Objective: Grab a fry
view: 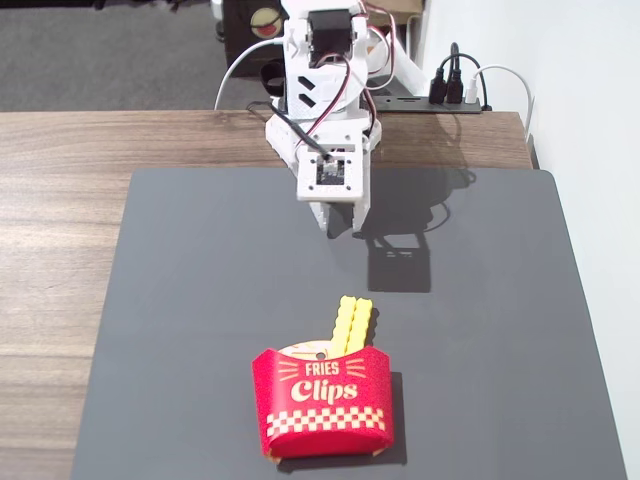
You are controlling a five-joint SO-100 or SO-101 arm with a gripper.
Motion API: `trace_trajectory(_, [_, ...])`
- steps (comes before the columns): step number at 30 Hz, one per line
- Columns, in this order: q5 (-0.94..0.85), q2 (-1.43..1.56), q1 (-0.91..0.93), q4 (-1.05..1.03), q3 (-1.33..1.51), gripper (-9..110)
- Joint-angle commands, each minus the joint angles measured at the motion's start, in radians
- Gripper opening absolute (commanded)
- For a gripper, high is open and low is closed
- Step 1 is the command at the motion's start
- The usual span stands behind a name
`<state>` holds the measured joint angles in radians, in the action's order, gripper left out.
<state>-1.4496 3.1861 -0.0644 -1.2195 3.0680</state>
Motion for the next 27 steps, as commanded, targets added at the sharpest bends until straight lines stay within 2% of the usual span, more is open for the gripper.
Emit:
trace_trajectory(1, [0.011, -0.100, 0.020, 0.061, -0.063, 14])
trace_trajectory(18, [0.121, -0.709, 0.012, 0.304, -0.364, 14])
trace_trajectory(27, [0.127, -0.888, 0.002, 0.362, -0.471, 14])
